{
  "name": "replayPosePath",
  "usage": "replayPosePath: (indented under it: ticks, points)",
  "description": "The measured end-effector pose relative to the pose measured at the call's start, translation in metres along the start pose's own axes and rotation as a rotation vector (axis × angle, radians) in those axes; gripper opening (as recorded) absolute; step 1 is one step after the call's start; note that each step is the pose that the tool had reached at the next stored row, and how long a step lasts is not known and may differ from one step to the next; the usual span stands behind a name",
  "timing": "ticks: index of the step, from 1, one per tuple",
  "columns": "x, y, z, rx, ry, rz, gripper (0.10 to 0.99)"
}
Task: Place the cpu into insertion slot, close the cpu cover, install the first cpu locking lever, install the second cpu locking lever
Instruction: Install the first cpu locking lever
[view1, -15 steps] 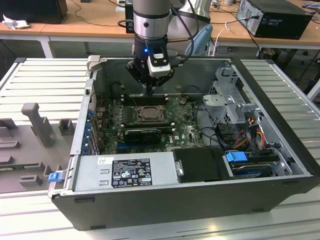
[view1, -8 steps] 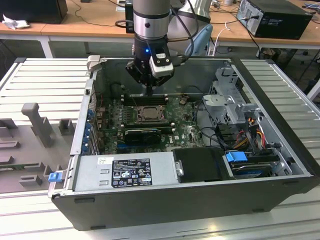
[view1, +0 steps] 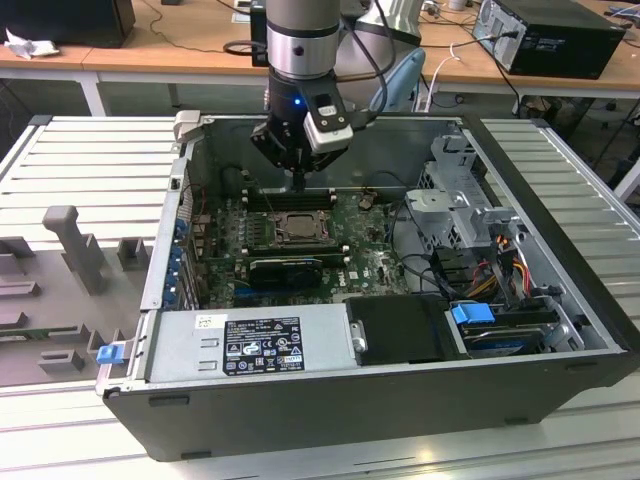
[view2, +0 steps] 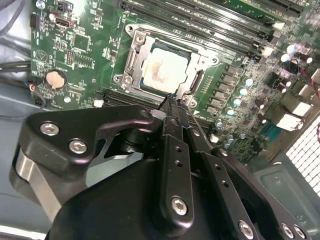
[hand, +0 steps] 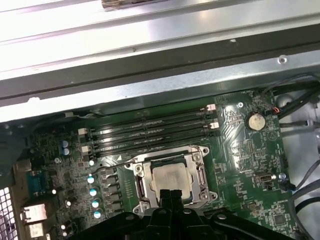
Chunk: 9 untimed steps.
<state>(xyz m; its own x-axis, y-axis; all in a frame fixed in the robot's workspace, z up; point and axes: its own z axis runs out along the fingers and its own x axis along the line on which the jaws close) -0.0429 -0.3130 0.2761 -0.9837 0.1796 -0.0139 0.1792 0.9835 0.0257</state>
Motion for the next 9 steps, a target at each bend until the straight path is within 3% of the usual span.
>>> replayPosePath:
  ticks: [9]
  points:
    - [0.0,0.0,0.0002,-0.002,0.004,-0.156,0.106]
